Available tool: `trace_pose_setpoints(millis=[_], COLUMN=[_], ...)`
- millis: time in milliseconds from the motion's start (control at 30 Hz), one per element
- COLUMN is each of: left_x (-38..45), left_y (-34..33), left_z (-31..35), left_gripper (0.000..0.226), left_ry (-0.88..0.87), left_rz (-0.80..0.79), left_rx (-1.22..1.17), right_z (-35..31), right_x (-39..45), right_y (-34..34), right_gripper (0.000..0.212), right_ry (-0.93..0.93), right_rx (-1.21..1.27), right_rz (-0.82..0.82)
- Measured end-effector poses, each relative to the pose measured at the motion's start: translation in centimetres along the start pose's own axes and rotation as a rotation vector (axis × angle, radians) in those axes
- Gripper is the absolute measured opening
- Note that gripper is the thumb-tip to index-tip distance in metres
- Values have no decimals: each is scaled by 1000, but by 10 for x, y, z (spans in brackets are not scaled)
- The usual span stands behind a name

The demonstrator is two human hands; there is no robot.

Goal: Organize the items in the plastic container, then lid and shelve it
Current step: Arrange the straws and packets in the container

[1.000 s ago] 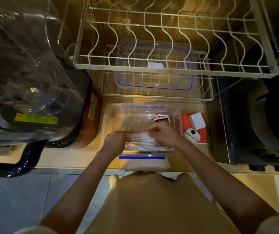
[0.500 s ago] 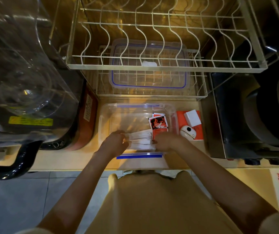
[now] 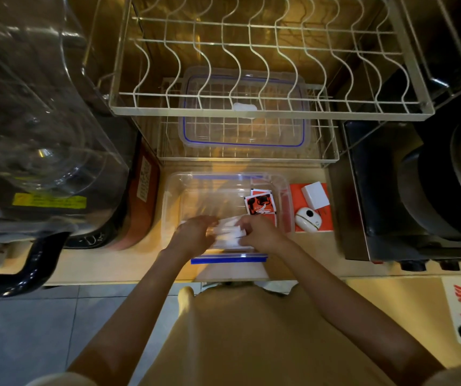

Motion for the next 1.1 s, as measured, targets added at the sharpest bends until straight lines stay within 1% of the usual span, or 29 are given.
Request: trace_pose_setpoints(millis=[67, 200, 233, 267, 300, 367, 400, 433, 500, 533, 567, 600, 667, 700, 767, 800, 867, 967, 1000, 1033, 1100], left_x=[0, 0, 1, 1, 1, 2, 2, 2, 1, 1, 1, 1, 0, 0, -1, -2, -3, -3, -4, -5, -6], left_y=[-1, -2, -2, -3, -4, -8, -10, -12, -14, -15, -15, -15, -15, -15, -15, -15, -14, -11, -10, -9, -8], left_z=[-2, -4, -4, -3, -2, 0, 1, 1, 3, 3, 4, 5, 6, 6, 6, 7, 7, 11, 13, 15, 17], left_gripper=[44, 40, 40, 40, 41, 43, 45, 46, 47, 48, 48, 48, 49, 50, 52, 52, 50, 45, 44, 43, 40], left_ry=[-13, -46, -52, -57, -60, -63, -61, -57, -49, -47, -43, -41, -32, -23, -3, 3, 8, 9, 10, 9, 8], left_rz=[-13, -1, 5, 8, 5, -9, -13, -14, -8, -2, 4, 13, 24, 24, 13, 8, 8, 27, 40, 51, 73], left_rx=[-12, -11, -12, -15, -21, -44, -62, -79, -91, -82, -68, -50, 8, 45, 103, 114, 117, 119, 117, 112, 110], right_z=[4, 21, 24, 26, 28, 29, 28, 27, 22, 20, 19, 17, 16, 17, 20, 21, 22, 13, 8, 4, 2], right_x=[-1, 3, 3, 2, 2, 1, 0, -1, -6, -8, -8, -9, -10, -10, -9, -9, -5, 4, 6, 8, 14], right_y=[2, 16, 16, 14, 11, 9, 8, 5, -3, -5, -6, -7, -9, -8, -5, -2, 7, 25, 28, 27, 17], right_gripper=[38, 24, 24, 25, 27, 31, 28, 22, 18, 17, 18, 24, 38, 40, 41, 39, 30, 29, 30, 32, 38], right_ry=[-42, -184, -228, -275, -331, -396, -429, -478, -567, -575, -568, -551, -524, -510, -500, -500, -464, -240, -156, -88, -1], right_rx=[70, 55, 40, 38, 75, 155, 252, 405, 761, 862, 906, 917, 880, 843, 714, 618, 417, 110, 26, -41, -176], right_rz=[-21, 116, 110, 71, 17, -39, -59, -93, -159, -178, -199, -222, -278, -303, -336, -321, -208, 142, 221, 238, 184])
Point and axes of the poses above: each hand's wrist, its own x-axis towards the middle knuckle, its own y-axis out of the back of the hand, z = x × y, the point moved 5 cm from there along x, towards the middle knuckle, and after that the axes turned 11 degrees about -y, right-handed, at the moved point
